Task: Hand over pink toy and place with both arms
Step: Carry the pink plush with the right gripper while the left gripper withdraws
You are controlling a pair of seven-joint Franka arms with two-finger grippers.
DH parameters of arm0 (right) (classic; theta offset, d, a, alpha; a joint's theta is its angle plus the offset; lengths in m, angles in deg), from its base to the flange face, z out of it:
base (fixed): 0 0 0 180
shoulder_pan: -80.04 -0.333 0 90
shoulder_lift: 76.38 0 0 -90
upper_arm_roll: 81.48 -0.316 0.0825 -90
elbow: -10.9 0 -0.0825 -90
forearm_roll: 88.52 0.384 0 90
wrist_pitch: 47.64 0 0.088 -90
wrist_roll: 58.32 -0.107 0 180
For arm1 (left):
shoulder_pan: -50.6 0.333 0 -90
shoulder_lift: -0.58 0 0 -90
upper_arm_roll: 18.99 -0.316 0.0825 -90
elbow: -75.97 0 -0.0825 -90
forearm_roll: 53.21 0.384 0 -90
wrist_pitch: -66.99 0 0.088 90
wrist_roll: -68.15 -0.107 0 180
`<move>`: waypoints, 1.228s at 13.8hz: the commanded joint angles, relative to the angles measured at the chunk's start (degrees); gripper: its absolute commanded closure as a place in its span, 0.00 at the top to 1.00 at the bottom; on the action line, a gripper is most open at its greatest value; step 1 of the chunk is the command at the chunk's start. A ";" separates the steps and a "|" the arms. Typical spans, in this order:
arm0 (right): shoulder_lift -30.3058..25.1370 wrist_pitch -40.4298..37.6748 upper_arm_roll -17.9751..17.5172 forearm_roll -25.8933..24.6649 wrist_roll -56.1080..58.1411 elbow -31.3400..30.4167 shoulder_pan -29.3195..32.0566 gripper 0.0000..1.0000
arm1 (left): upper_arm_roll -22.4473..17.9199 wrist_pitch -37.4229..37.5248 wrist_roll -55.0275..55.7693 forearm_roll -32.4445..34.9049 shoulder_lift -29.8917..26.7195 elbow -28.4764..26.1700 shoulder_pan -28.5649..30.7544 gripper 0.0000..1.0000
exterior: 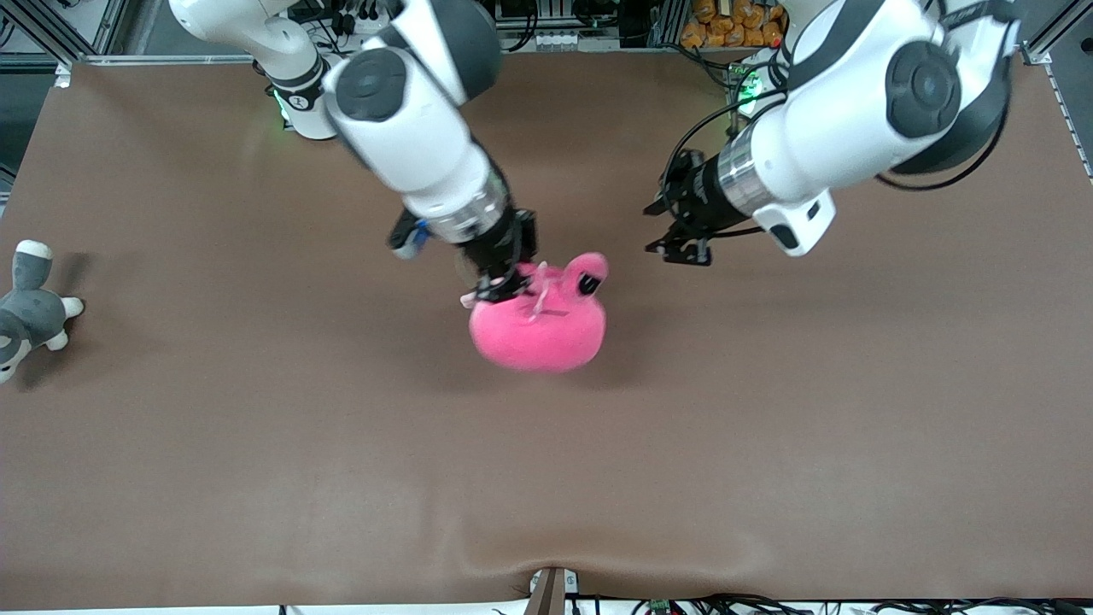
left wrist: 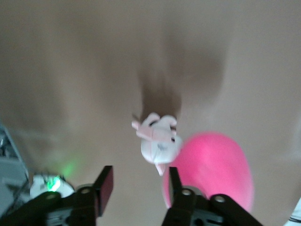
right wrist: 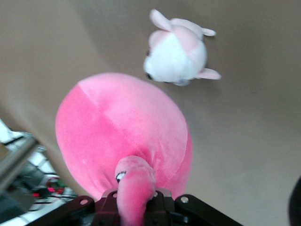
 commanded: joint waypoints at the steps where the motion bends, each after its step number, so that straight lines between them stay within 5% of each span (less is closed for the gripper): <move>1: -3.50 -5.20 -0.72 -0.68 -0.29 -0.05 4.86 0.00 | 0.00 3.44 -7.21 4.92 -3.34 -0.29 1.78 1.00; 6: -5.96 -14.24 -0.81 4.06 7.61 -0.05 16.64 0.00 | 0.17 7.83 -20.91 5.55 -5.46 1.29 8.29 1.00; 10: -5.79 -22.36 -0.89 8.53 32.72 -2.23 28.58 0.00 | 0.17 13.38 -36.11 9.67 -6.86 2.97 11.54 1.00; 17: -5.70 -19.46 -0.89 8.98 64.98 -22.44 43.35 0.00 | -0.35 18.04 -58.71 10.73 -9.32 2.96 17.17 1.00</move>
